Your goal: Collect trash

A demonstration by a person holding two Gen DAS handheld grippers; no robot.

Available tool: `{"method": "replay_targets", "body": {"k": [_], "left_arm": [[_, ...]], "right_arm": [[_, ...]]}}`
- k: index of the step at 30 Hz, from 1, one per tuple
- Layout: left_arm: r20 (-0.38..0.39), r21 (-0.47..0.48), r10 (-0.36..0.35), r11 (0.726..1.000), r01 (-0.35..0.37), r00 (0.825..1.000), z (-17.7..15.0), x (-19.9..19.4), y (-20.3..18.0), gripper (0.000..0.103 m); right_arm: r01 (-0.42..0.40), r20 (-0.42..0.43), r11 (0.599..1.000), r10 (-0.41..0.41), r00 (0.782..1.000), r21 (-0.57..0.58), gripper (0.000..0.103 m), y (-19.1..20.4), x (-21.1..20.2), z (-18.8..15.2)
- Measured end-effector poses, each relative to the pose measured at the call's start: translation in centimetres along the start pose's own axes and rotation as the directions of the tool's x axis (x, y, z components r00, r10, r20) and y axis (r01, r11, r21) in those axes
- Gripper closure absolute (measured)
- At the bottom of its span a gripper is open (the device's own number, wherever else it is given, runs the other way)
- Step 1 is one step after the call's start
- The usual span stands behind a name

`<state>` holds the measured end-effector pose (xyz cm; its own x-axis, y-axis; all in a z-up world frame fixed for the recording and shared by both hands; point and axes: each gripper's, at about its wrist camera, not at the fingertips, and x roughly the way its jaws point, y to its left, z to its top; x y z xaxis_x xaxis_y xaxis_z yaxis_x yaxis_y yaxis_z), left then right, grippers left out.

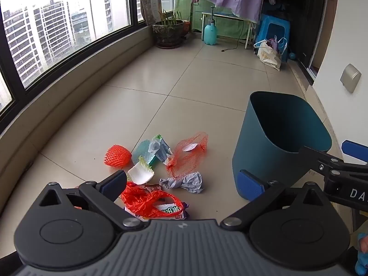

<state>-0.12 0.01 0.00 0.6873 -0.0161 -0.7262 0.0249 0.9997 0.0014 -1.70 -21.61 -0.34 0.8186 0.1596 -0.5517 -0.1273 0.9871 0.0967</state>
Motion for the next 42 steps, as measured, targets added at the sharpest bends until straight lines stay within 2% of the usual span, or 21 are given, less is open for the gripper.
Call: {"method": "replay_targets", "body": {"k": [10, 27, 42], "left_arm": [[-0.017, -0.015, 0.001, 1.0, -0.001, 1.0, 0.4, 0.3, 0.3, 0.0], [0.05, -0.005, 0.001, 1.0, -0.001, 0.999, -0.3, -1.2, 0.2, 0.0], [0.06, -0.005, -0.01, 1.0, 0.011, 0.998, -0.4, -1.2, 0.4, 0.0]], "right_arm": [[-0.001, -0.013, 1.0, 0.002, 1.0, 0.022, 0.002, -0.4, 0.1, 0.1], [-0.005, -0.001, 1.0, 0.005, 1.0, 0.025, 0.005, -0.3, -0.4, 0.1], [-0.029, 0.009, 1.0, 0.029, 1.0, 0.009, 0.006, -0.2, -0.5, -0.2]]}}
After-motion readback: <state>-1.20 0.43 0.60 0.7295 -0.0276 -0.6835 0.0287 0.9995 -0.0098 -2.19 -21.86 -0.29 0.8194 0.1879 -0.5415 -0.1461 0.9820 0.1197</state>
